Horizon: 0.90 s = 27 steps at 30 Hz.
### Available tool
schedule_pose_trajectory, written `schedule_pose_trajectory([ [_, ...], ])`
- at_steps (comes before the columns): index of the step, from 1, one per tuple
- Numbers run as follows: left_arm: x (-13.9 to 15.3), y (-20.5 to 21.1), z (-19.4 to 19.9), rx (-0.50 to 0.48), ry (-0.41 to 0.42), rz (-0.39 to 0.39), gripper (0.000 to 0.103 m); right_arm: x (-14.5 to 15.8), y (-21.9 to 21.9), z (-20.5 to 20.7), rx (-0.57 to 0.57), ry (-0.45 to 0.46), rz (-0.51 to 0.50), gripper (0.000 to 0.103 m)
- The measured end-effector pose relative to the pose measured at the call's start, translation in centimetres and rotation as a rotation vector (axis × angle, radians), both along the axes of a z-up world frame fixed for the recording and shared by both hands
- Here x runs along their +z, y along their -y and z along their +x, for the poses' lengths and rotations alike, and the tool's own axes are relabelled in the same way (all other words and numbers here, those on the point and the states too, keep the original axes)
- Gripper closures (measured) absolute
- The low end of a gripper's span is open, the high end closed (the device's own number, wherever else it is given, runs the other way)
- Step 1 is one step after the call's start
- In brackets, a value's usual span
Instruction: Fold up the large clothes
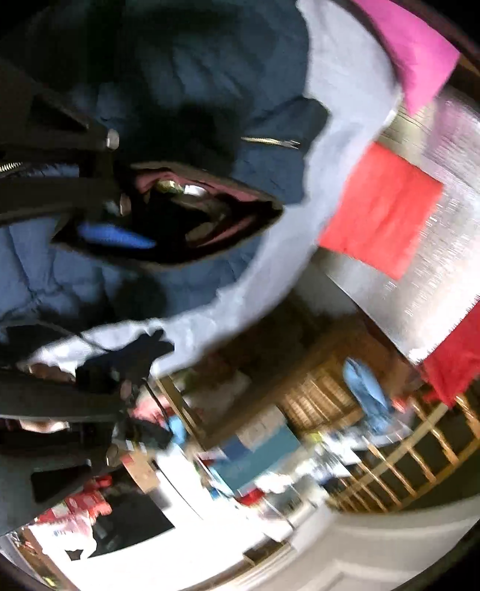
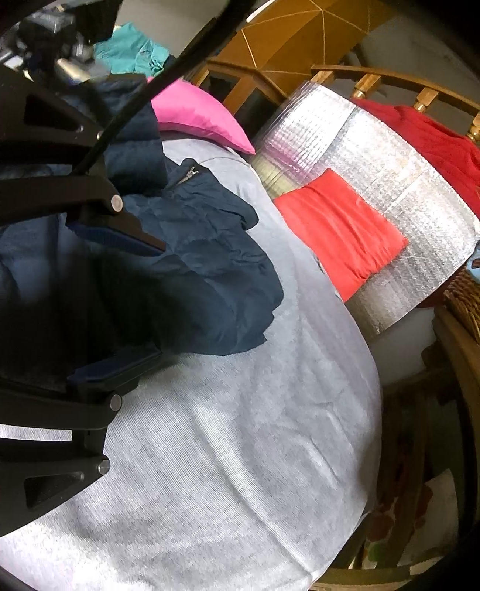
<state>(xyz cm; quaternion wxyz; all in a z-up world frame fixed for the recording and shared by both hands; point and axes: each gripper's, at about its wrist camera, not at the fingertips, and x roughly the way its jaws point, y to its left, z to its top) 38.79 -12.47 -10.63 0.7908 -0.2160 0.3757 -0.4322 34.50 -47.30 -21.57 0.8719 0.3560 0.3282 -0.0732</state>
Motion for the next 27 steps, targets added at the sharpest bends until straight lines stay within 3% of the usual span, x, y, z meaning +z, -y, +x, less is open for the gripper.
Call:
schedule_pose_trajectory([
  [2,1.4,-1.6,-0.3,0.007,0.033,-0.079,0.035,0.0,-0.1,0.0,0.001,0.004,0.009,0.047],
  [6,3.6,-3.9,-0.8,-0.043,0.098,-0.232,0.032,0.1,-0.8,0.3,0.033,0.006,0.006,0.047],
  [9,3.6,-4.1,-0.6,-0.063,0.086,-0.283,0.029,0.1,-1.3,0.5,0.045,0.001,-0.006,0.047],
  [12,3.1,-4.8,0.2,-0.009,0.075,-0.219,0.029,0.0,-1.3,0.5,0.047,0.002,0.001,0.047],
  [15,1.7,-7.0,1.6,0.111,0.031,-0.168,0.029,0.1,-1.4,0.4,0.051,0.002,-0.011,0.047],
  [18,-1.1,-9.8,4.4,0.297,-0.125,-0.086,0.028,0.1,-1.1,0.4,0.05,-0.001,-0.007,0.047],
  [21,-3.7,-11.2,5.9,0.344,-0.271,-0.086,0.028,0.0,-1.2,0.6,0.064,-0.008,0.004,0.045],
  [23,-4.7,-11.9,6.4,0.362,-0.321,-0.103,0.028,0.8,-2.6,1.1,0.171,0.008,-0.019,0.045],
  [24,-4.8,-12.1,6.4,0.367,-0.326,-0.099,0.028,1.3,-3.9,1.3,0.241,0.009,-0.071,0.038],
  [25,-4.8,-12.4,6.4,0.371,-0.329,-0.083,0.028,1.8,-5.1,1.4,0.304,0.011,-0.123,0.025],
  [27,-5.6,-12.7,6.6,0.384,-0.357,-0.038,0.028,2.4,-8.0,1.1,0.439,0.04,-0.209,0.013],
])
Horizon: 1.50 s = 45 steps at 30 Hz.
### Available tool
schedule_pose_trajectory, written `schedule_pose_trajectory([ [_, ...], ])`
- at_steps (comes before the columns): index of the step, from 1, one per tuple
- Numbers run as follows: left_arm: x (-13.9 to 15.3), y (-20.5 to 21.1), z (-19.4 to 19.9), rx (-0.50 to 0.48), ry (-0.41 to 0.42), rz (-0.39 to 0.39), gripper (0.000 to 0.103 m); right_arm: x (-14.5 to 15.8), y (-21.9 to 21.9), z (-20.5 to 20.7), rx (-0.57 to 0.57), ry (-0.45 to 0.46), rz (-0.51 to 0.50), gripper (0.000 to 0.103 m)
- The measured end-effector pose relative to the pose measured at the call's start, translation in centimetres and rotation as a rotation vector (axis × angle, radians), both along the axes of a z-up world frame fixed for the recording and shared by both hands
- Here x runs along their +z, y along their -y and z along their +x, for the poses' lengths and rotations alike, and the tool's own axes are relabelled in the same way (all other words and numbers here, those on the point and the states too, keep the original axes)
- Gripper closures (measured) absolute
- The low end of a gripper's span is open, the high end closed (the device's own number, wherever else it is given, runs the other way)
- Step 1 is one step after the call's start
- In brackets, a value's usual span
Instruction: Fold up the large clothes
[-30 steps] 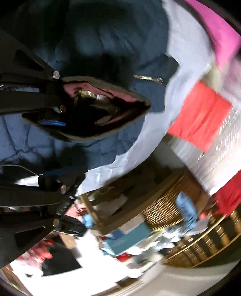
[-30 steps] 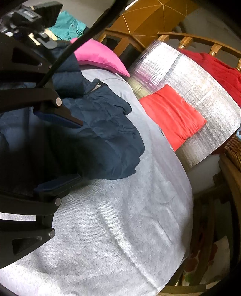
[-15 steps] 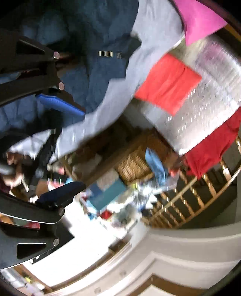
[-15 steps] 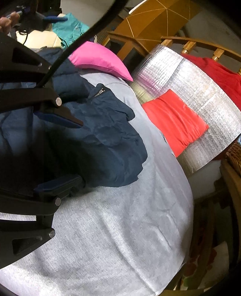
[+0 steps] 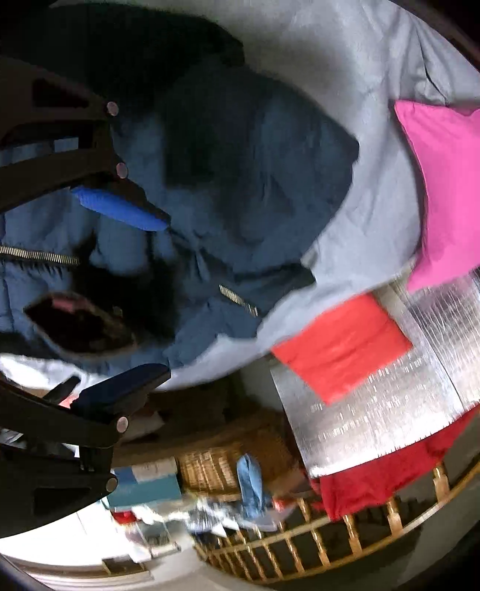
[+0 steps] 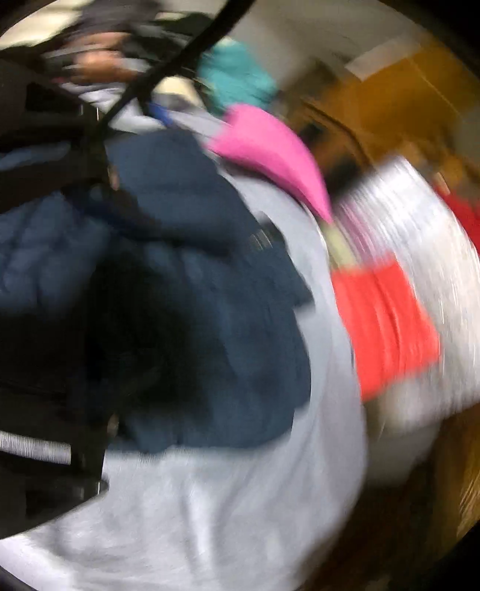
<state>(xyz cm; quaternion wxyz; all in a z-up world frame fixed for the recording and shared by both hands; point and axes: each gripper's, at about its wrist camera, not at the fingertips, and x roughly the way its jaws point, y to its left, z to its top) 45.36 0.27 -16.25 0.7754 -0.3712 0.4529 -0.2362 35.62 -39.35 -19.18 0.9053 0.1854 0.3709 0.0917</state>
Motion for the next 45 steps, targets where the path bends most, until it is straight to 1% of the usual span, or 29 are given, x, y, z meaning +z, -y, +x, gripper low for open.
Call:
schedule_pose_trajectory([
  [1,-0.6,-0.3,0.0,0.01,-0.022,-0.001,0.028,0.2,-1.8,-0.4,0.07,0.019,-0.054,0.011],
  [3,-2.0,-1.3,-0.3,0.024,-0.072,-0.009,0.028,0.3,-5.0,-0.9,0.157,0.045,-0.169,0.007],
  [4,-2.4,-1.6,-0.3,0.025,-0.089,-0.006,0.028,0.1,-6.2,-1.1,0.182,0.052,-0.213,0.004],
  [6,-2.7,-1.2,-0.1,0.022,-0.1,0.011,0.028,-0.8,-9.2,-1.0,0.233,0.048,-0.35,0.003],
  [8,-2.6,-1.2,-0.3,0.008,-0.1,0.018,0.028,-1.7,-11.4,-0.6,0.219,0.055,-0.476,0.004],
  [10,-2.6,-1.1,-0.4,-0.008,-0.099,0.019,0.028,-2.0,-13.0,0.2,0.157,0.079,-0.589,0.004],
  [11,-2.6,-1.1,-0.5,-0.012,-0.098,0.019,0.028,-2.0,-13.6,0.7,0.12,0.093,-0.631,0.004],
  [12,-2.6,-1.2,-0.5,-0.016,-0.096,0.02,0.028,-1.7,-13.7,1.2,0.083,0.114,-0.64,0.005],
  [13,-2.7,-1.3,-0.5,-0.017,-0.096,0.021,0.028,-1.2,-13.5,1.4,0.053,0.134,-0.623,0.005],
  [14,-2.7,-1.5,-0.5,-0.018,-0.097,0.025,0.028,-0.4,-12.6,1.6,0.001,0.165,-0.567,0.005],
  [17,-2.6,-2.4,-0.6,-0.013,-0.094,0.037,0.028,1.7,-7.0,1.3,-0.149,0.198,-0.23,0.005],
  [18,-2.5,-2.8,-0.6,-0.007,-0.092,0.043,0.028,1.7,-4.4,1.0,-0.214,0.194,-0.091,0.005],
  [20,-2.4,-3.7,-0.6,0.013,-0.091,0.057,0.028,0.9,-0.5,0.6,-0.295,0.161,0.109,0.005],
  [21,-2.4,-4.1,-0.6,0.022,-0.09,0.064,0.028,0.2,1.2,0.6,-0.324,0.132,0.186,0.005],
  [22,-2.4,-4.4,-0.6,0.035,-0.09,0.076,0.028,-0.6,2.7,0.7,-0.35,0.103,0.255,0.005],
  [24,-2.3,-5.0,-0.7,0.062,-0.09,0.11,0.028,-1.8,4.4,1.1,-0.364,0.072,0.349,0.005],
  [26,-2.2,-5.2,-0.6,0.078,-0.084,0.146,0.028,-2.5,5.2,1.6,-0.358,0.063,0.415,0.005],
  [28,-1.9,-5.3,-0.6,0.088,-0.071,0.2,0.028,-3.9,5.7,2.6,-0.336,0.027,0.503,0.007],
  [29,-1.8,-5.3,-0.6,0.092,-0.066,0.225,0.028,-4.5,5.8,3.0,-0.34,0.002,0.525,0.009],
  [31,-1.8,-5.6,-0.6,0.108,-0.055,0.28,0.028,-5.4,5.9,3.6,-0.357,-0.045,0.527,0.023],
  [34,-1.9,-6.1,-0.5,0.146,-0.042,0.369,0.028,-6.0,5.9,3.7,-0.375,-0.077,0.538,0.04],
  [35,-2.1,-6.1,-0.4,0.146,-0.044,0.39,0.028,-6.3,5.9,3.8,-0.374,-0.086,0.543,0.043],
  [36,-2.7,-6.0,-0.1,0.14,-0.063,0.421,0.028,-6.6,5.9,3.6,-0.372,-0.094,0.538,0.052],
  [37,-3.2,-5.6,0.2,0.134,-0.083,0.439,0.028,-6.6,5.7,3.6,-0.368,-0.104,0.522,0.064],
  [38,-3.8,-5.4,0.4,0.121,-0.106,0.455,0.028,-6.6,5.4,3.8,-0.36,-0.117,0.494,0.068],
  [40,-4.6,-4.8,0.6,0.085,-0.134,0.473,0.028,-6.2,5.1,3.8,-0.355,-0.113,0.451,0.076],
  [41,-4.8,-4.5,0.6,0.071,-0.14,0.482,0.028,-5.8,5.0,3.7,-0.351,-0.1,0.439,0.078],
  [43,-4.6,-4.2,0.5,0.064,-0.125,0.487,0.028,-5.0,4.9,3.6,-0.333,-0.071,0.431,0.078],
  [45,-4.2,-4.2,0.3,0.071,-0.105,0.479,0.028,-4.6,4.9,3.5,-0.32,-0.052,0.438,0.074],
])
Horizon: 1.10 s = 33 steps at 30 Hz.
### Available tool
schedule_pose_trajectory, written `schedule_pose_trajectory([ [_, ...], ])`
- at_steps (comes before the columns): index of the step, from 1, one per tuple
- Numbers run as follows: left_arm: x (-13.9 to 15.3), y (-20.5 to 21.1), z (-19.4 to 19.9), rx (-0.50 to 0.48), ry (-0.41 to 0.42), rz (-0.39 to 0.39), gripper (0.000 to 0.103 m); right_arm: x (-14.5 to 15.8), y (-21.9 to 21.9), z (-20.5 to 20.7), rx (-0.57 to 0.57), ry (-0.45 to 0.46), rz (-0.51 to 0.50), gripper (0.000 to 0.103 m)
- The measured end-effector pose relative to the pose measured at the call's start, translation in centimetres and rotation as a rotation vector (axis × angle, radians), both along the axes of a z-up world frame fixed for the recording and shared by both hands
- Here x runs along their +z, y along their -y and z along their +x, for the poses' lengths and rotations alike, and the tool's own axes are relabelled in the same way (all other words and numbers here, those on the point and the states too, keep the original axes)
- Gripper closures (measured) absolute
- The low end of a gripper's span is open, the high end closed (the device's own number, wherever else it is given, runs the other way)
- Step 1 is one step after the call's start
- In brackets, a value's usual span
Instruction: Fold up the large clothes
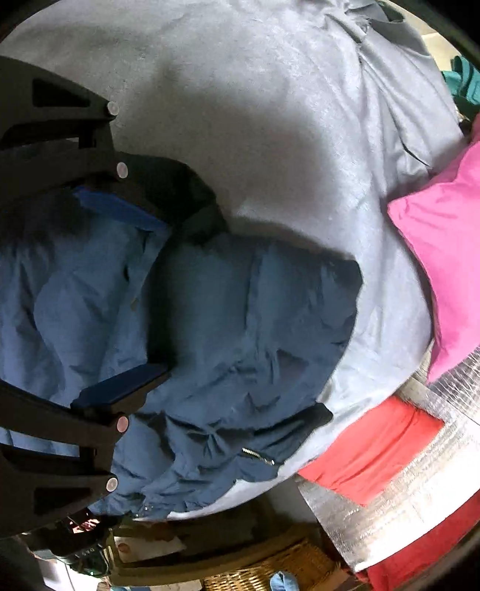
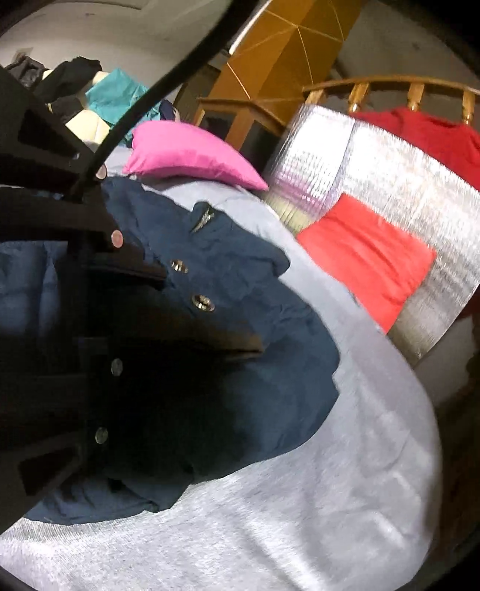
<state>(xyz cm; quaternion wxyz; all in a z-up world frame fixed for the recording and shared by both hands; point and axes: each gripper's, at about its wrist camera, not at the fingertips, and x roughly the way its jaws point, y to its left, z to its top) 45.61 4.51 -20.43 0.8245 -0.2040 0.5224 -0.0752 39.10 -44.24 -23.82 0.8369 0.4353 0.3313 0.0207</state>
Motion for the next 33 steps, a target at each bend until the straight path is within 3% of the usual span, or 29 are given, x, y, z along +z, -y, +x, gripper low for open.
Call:
schedule_pose_trajectory([
  [3,0.4,0.0,-0.3,0.011,0.018,0.002,0.028,-1.1,0.1,0.3,0.009,-0.046,0.045,0.047],
  [5,0.5,0.2,-0.2,0.009,0.02,0.008,0.028,-1.1,-0.3,0.3,0.016,-0.034,0.037,0.047],
  [6,0.4,0.2,-0.2,0.009,0.017,0.009,0.028,-0.9,-0.7,0.4,0.025,-0.031,0.007,0.052],
  [7,0.4,0.2,-0.2,0.011,0.015,0.009,0.028,-0.6,-1.2,0.5,0.037,-0.028,-0.035,0.079],
  [9,0.5,0.1,-0.1,0.02,0.018,0.01,0.028,0.2,-1.7,0.4,0.035,-0.012,-0.098,0.086],
  [15,2.4,-0.5,-0.5,0.059,0.105,0.025,0.028,4.1,-1.2,-1.6,-0.078,0.108,-0.245,0.092],
  [20,1.0,0.3,0.3,0.018,0.058,0.062,0.028,1.9,-0.2,-0.3,-0.116,-0.024,-0.331,0.092],
  [24,-0.6,1.0,0.9,-0.011,-0.017,0.116,0.028,0.5,1.1,0.1,-0.071,-0.075,-0.244,0.088],
  [26,-0.5,0.9,0.8,-0.008,-0.019,0.11,0.028,0.8,2.1,-0.3,-0.068,-0.077,-0.188,0.079],
  [27,-0.3,0.7,0.8,-0.003,-0.016,0.104,0.028,1.1,2.5,-0.7,-0.077,-0.078,-0.169,0.064],
  [28,0.1,0.5,0.7,0.007,-0.006,0.1,0.028,1.5,3.0,-1.3,-0.102,-0.068,-0.151,0.042],
  [30,1.2,0.3,0.2,0.023,0.039,0.1,0.028,2.1,4.5,-2.6,-0.148,-0.008,-0.122,0.02],
  [33,3.0,0.2,-0.3,0.04,0.131,0.131,0.028,2.3,5.4,-3.0,-0.17,-0.002,-0.136,0.019],
])
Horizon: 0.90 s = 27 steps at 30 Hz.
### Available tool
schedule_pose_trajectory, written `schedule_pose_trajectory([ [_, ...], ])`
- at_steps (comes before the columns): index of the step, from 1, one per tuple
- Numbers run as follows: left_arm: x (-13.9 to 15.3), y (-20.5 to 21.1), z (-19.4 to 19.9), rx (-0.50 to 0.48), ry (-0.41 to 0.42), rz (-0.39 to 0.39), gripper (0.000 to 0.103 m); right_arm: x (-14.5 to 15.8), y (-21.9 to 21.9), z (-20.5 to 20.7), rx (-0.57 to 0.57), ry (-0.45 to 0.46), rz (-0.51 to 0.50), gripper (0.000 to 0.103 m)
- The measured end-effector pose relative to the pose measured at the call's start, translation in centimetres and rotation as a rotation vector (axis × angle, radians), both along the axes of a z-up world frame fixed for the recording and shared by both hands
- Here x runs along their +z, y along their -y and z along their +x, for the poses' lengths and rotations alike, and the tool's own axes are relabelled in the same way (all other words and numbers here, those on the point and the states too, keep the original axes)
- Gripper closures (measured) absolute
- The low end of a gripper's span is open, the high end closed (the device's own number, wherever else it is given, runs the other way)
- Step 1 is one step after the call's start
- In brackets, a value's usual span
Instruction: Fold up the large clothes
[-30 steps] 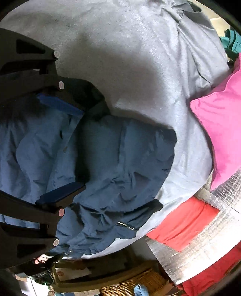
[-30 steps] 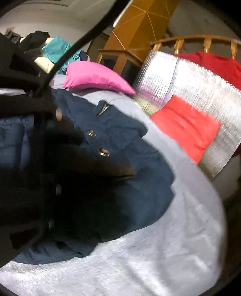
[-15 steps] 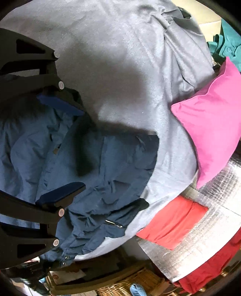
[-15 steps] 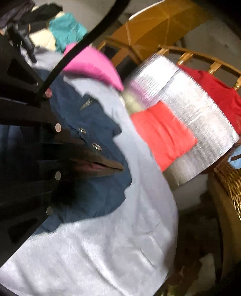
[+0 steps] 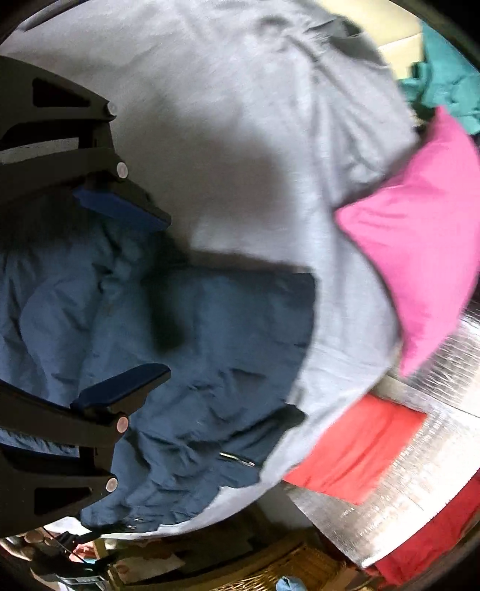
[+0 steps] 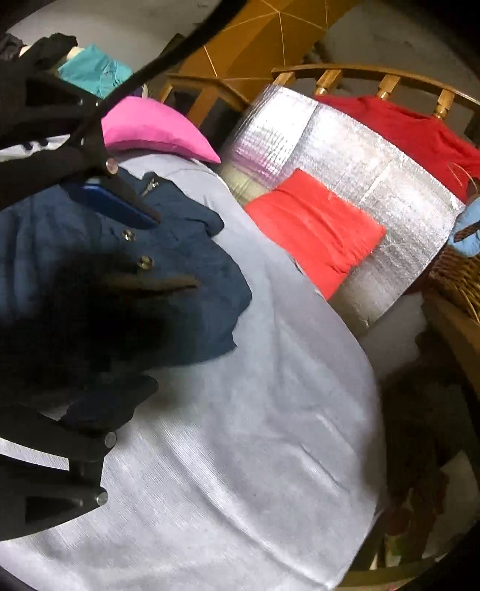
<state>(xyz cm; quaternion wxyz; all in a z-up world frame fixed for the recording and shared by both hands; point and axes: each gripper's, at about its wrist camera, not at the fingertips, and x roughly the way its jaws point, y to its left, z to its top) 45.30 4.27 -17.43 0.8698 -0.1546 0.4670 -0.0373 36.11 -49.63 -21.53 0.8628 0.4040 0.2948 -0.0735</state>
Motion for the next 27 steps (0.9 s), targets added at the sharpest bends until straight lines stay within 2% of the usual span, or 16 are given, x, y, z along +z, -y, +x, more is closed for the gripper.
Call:
schedule_pose_trajectory([
  [4,0.2,-0.2,0.3,0.022,0.035,-0.012,0.028,-2.1,-0.5,1.7,0.057,-0.089,0.019,0.019],
  [6,-1.0,0.2,1.2,0.015,-0.003,-0.01,0.028,-3.2,-1.5,2.5,0.094,-0.125,0.014,0.019],
  [7,-1.6,0.4,1.4,0.012,-0.029,0.005,0.028,-3.6,-2.1,3.0,0.114,-0.146,0.0,0.023],
  [8,-2.6,0.6,1.6,0.01,-0.057,0.026,0.028,-3.7,-3.0,3.3,0.134,-0.162,-0.039,0.028],
  [10,-3.5,1.2,2.1,0.003,-0.085,0.079,0.028,-3.1,-4.3,3.5,0.157,-0.162,-0.119,0.05],
  [12,-2.9,1.4,1.9,0.003,-0.076,0.094,0.028,-1.9,-5.0,3.2,0.142,-0.139,-0.177,0.064],
  [13,-2.5,1.5,1.8,-0.001,-0.063,0.085,0.028,-1.3,-5.0,2.8,0.131,-0.119,-0.192,0.068],
  [16,-1.6,1.8,1.4,-0.019,-0.027,0.056,0.028,0.3,-5.1,2.1,0.099,-0.05,-0.244,0.068],
  [17,-1.8,1.9,1.5,-0.019,-0.034,0.077,0.028,0.1,-5.3,2.3,0.096,-0.061,-0.269,0.068],
  [19,-3.2,2.3,1.9,-0.025,-0.084,0.156,0.026,-1.8,-5.3,3.3,0.108,-0.157,-0.287,0.064],
  [20,-4.0,2.4,2.3,-0.033,-0.109,0.178,0.022,-3.1,-5.1,3.9,0.125,-0.203,-0.262,0.061],
  [21,-4.2,2.4,2.3,-0.032,-0.116,0.188,0.021,-3.6,-4.8,3.9,0.124,-0.208,-0.239,0.058],
  [23,-3.6,2.2,2.2,-0.023,-0.117,0.176,0.022,-3.0,-4.1,3.6,0.112,-0.211,-0.187,0.055],
  [26,-2.1,1.7,1.6,-0.002,-0.073,0.153,0.022,-1.2,-3.2,2.2,0.07,-0.163,-0.152,0.052],
  [27,-1.0,1.7,1.0,0.013,-0.026,0.167,0.022,-0.4,-2.9,1.6,0.051,-0.135,-0.155,0.052],
])
